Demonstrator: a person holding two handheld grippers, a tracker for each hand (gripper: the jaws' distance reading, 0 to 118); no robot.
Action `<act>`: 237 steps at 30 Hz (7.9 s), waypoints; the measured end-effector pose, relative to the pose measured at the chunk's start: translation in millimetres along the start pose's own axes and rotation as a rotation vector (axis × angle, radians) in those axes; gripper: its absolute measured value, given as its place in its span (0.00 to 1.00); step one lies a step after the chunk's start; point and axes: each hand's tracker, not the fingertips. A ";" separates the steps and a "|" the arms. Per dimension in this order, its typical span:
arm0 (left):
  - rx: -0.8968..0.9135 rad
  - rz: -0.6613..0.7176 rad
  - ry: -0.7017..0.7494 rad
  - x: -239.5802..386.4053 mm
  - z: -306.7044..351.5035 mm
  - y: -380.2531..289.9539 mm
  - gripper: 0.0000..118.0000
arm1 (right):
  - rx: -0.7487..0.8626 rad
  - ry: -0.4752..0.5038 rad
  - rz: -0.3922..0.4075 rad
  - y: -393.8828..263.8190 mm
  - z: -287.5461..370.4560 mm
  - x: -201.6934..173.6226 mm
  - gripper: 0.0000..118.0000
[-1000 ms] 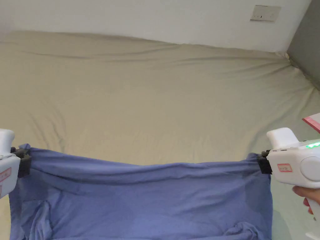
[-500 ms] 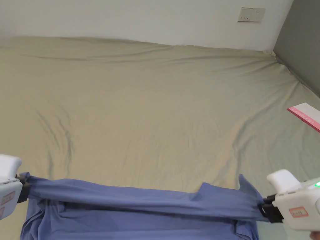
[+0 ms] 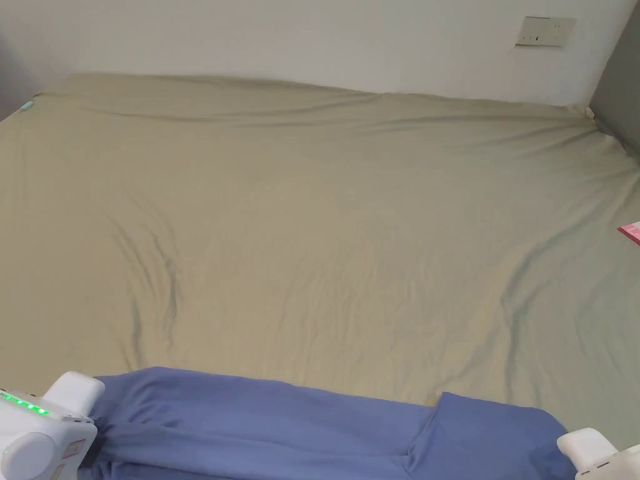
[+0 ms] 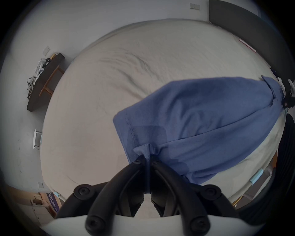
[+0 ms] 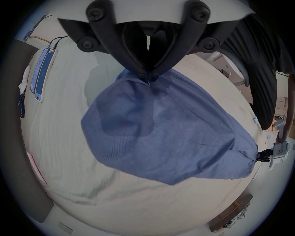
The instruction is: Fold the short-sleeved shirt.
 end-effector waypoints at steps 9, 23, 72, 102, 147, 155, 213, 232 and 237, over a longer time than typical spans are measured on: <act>-0.027 -0.105 0.033 7.5 -14.0 5.1 0.19 | 0.000 -0.100 0.023 8.9 -0.2 -4.5 0.68; 0.790 0.339 -0.039 12.6 177.3 78.1 0.98 | 0.948 -0.268 -0.118 63.2 211.8 -77.3 0.86; 0.285 0.656 -0.569 -63.2 -18.7 -33.9 0.99 | 0.908 -0.296 -0.001 58.7 157.1 -152.5 0.02; 0.149 0.650 -0.688 -22.1 -78.2 -29.7 0.12 | 0.870 -0.233 -0.052 53.0 162.5 -161.7 0.02; 0.102 0.300 -0.656 148.5 21.8 82.8 0.10 | 0.946 -0.223 -0.117 6.9 182.8 -128.3 0.02; -0.008 0.409 -0.666 207.9 -7.4 84.2 0.45 | 0.937 -0.213 -0.170 -1.7 176.5 -108.9 0.02; 0.371 0.430 -1.022 231.1 16.6 49.5 0.00 | 0.895 -0.203 -0.129 -7.4 176.2 -125.8 0.02; 0.084 0.798 -1.023 83.9 -64.0 -13.7 0.99 | 0.875 -0.203 -0.088 7.5 173.6 -139.8 0.02; 0.034 0.883 -1.190 122.5 -80.4 1.5 0.58 | 0.866 -0.199 -0.082 12.4 170.7 -141.9 0.02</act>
